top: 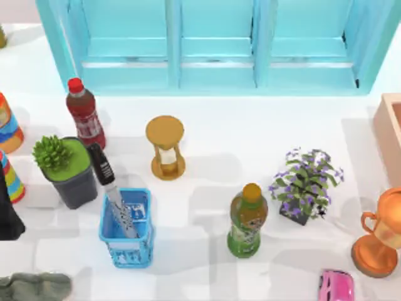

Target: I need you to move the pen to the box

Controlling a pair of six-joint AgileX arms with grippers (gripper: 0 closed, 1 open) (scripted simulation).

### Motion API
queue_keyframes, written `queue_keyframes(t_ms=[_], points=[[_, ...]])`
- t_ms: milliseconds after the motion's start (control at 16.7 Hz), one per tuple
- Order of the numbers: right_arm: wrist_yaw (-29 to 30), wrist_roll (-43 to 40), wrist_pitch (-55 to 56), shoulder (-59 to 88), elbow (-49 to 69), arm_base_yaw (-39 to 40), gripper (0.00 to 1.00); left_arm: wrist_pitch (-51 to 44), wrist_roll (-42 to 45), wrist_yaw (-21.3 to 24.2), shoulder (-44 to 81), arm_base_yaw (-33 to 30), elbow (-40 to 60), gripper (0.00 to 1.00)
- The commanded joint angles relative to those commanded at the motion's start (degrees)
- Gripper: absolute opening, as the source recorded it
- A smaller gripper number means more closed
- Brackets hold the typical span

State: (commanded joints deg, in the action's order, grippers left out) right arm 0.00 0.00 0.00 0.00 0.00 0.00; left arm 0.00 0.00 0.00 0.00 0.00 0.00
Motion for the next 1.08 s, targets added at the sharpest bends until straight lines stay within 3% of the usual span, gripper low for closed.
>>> queue_keyframes(t_ms=[240,480,1080], points=[[0.4,1.1,0.2,1.8,1.8,0.9,1.00,0.0,0.0,0.0,0.0,0.0,0.0,1.00],[2.2,5.8,2.1,12.7,10.6,6.5,1.00,0.0,0.0,0.0,0.0,0.0,0.0,1.00],[6.7,18.0,11.3,63.4,40.7,36.6,1.00,0.0,0.0,0.0,0.0,0.0,0.0,1.00]])
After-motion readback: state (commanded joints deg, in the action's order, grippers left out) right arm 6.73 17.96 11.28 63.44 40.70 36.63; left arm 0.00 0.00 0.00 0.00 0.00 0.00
